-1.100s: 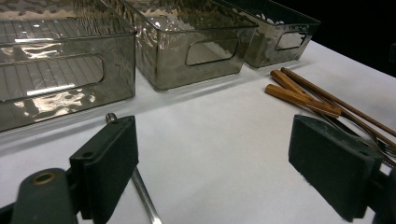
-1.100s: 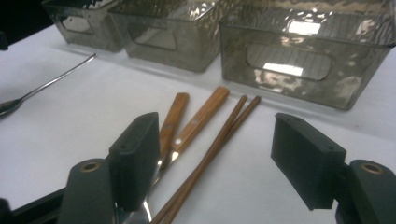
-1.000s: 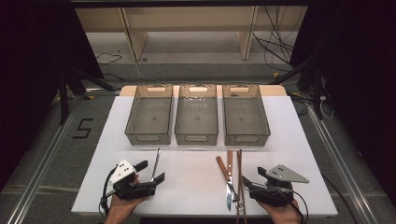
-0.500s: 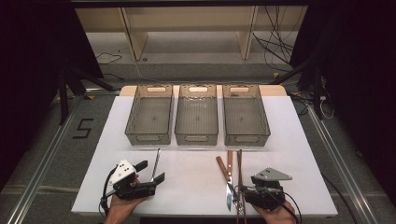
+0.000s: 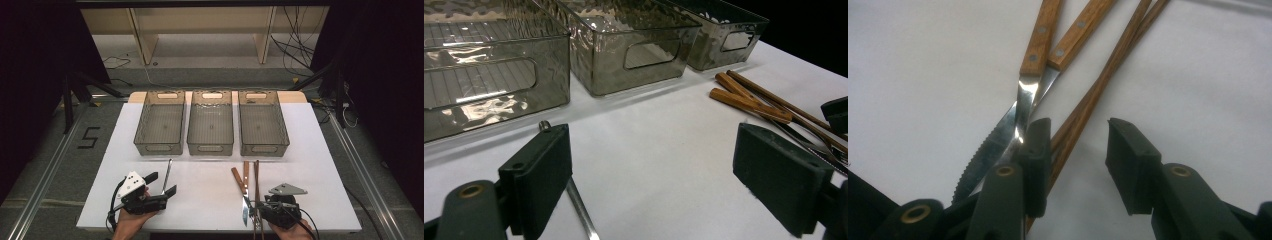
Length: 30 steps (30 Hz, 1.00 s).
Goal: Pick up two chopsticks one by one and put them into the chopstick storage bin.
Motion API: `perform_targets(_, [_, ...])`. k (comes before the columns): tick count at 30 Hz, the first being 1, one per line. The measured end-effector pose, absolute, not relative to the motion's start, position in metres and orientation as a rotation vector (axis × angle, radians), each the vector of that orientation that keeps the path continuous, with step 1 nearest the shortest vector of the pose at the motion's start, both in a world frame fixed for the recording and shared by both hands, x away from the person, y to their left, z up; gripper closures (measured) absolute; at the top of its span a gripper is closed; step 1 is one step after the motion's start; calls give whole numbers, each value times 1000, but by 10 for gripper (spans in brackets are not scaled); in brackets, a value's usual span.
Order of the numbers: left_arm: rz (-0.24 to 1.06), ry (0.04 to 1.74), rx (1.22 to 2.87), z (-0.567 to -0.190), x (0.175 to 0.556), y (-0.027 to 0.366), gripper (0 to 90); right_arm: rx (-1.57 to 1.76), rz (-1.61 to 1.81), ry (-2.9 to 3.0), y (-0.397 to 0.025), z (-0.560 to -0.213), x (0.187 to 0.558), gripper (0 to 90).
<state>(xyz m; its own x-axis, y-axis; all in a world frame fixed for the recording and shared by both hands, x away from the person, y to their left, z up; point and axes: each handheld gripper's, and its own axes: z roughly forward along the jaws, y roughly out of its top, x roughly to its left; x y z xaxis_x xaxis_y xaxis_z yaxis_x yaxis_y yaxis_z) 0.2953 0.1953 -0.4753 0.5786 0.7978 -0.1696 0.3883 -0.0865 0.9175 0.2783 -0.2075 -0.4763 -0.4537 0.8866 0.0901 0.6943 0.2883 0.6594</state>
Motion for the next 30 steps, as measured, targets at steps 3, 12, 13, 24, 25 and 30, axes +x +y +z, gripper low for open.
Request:
perform_targets(3, [460,994,1697,-475,295,195,155,1462,939,2285,-206,-478,278,639])
perform_targets(12, [460,995,1697,-475,295,195,155,1503,934,2282,-204,-482,278,702])
perform_targets(13, [460,995,1697,-475,295,195,155,1503,934,2282,-204,-482,278,702])
perform_targets(24, [460,995,1697,-475,295,195,155,1586,923,2240,-204,-485,277,704])
perform_targets(25, [461,995,1697,-475,295,195,154,1596,926,2238,-204,-485,278,704])
perform_targets(30, [460,995,1698,-475,295,195,155,1593,902,2225,-201,-485,277,711])
